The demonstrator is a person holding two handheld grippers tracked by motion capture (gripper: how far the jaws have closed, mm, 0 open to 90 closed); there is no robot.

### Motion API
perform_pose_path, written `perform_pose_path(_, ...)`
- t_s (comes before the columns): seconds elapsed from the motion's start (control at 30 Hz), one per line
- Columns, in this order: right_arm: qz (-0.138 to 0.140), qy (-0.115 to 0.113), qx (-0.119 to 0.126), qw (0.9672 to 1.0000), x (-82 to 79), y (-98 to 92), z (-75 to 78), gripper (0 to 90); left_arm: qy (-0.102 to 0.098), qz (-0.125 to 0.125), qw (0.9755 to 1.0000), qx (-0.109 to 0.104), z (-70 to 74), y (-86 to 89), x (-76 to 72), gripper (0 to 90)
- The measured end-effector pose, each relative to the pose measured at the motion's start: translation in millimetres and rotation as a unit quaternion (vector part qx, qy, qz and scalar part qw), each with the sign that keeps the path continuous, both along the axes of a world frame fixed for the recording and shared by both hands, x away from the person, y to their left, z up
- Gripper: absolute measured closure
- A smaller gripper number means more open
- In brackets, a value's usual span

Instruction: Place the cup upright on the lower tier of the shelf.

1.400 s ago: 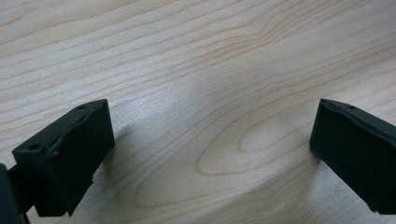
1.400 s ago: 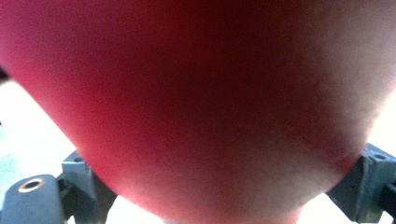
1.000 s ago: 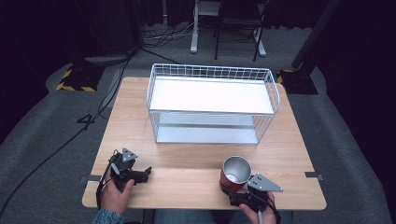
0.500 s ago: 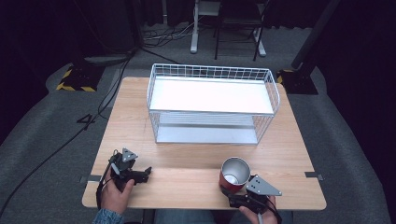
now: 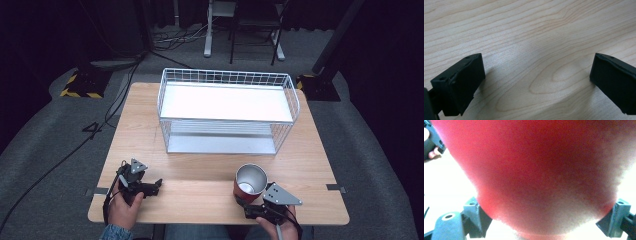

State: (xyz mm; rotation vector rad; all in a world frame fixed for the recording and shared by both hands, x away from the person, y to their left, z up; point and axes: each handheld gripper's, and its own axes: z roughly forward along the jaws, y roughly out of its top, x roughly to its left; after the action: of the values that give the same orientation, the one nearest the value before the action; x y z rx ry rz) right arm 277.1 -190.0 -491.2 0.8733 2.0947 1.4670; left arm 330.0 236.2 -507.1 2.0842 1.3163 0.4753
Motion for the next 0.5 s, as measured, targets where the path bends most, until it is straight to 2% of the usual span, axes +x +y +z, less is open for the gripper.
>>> perform_pose_path(0.2, 0.006, 0.006, -0.003, 1.0000, 11.5, 3.8, 9.2, 16.2, 0.000, 0.000, 1.0000, 0.000, 0.0, 0.0, 0.0, 0.1)
perform_pose_path(0.33, 0.004, 0.023, 0.000, 0.9997, 24.2, 7.2, 14.0, 16.2, 0.000, 0.000, 1.0000, 0.000, 0.0, 0.0, 0.0, 0.1)
perform_pose_path(0.5, 0.006, 0.022, -0.007, 0.9997, 38.4, 10.4, 19.8, 16.2, 0.001, 0.002, 1.0000, -0.002, -0.2, -0.4, -0.7, 0.2)
